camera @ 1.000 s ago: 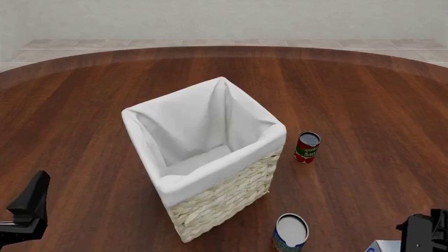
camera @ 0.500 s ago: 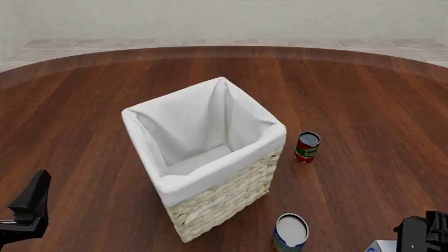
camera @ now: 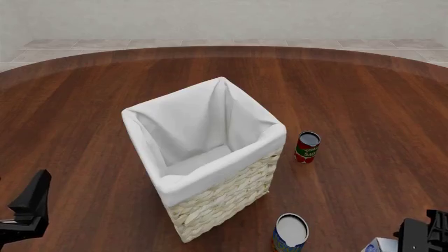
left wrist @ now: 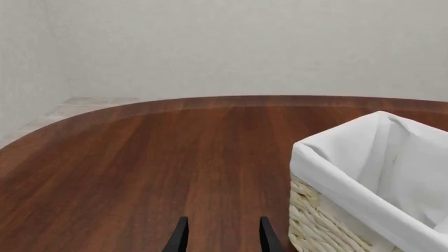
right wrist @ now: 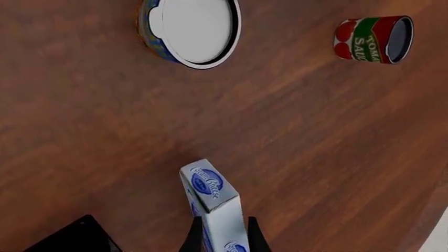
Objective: Pick up the cream cheese box, and put it in the basket.
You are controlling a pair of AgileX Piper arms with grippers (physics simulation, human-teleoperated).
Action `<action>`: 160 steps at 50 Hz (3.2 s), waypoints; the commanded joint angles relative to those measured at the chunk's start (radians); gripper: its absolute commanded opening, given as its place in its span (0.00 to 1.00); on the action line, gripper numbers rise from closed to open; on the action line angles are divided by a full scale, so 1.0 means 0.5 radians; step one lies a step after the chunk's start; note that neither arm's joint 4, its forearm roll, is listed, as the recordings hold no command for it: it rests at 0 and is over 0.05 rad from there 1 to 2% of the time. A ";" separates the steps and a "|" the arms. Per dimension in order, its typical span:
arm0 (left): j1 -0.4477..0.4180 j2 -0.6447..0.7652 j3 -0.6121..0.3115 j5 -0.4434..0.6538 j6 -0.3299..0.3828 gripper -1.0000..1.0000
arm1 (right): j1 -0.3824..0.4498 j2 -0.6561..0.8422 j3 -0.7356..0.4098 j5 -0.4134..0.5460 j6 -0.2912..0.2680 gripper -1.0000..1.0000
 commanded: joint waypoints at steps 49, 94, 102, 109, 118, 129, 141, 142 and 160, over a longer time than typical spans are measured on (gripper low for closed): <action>0.009 -0.128 -0.002 0.081 -0.028 1.00 | 0.062 0.071 -0.246 -0.008 0.035 0.00; 0.006 -0.169 -0.005 0.108 -0.043 1.00 | 0.328 -0.032 -0.389 -0.076 0.212 0.00; 0.008 -0.184 -0.005 0.119 -0.046 1.00 | 0.360 -0.035 -0.408 -0.106 0.253 0.00; 0.007 -0.184 -0.005 0.116 -0.047 1.00 | 0.393 -0.063 -0.439 -0.152 0.287 0.00; 0.006 -0.186 -0.005 0.117 -0.048 1.00 | 0.453 -0.083 -0.480 -0.175 0.324 0.00; 0.006 -0.186 -0.005 0.116 -0.048 1.00 | 0.484 -0.135 -0.501 -0.197 0.329 0.00; 0.006 -0.195 -0.006 0.119 -0.051 1.00 | 0.520 -0.144 -0.581 -0.223 0.370 0.00; 0.006 -0.195 -0.006 0.119 -0.051 1.00 | 0.520 -0.144 -0.582 -0.223 0.370 0.00; 0.002 -0.204 -0.010 0.122 -0.055 1.00 | 0.559 -0.137 -0.675 -0.328 0.405 0.00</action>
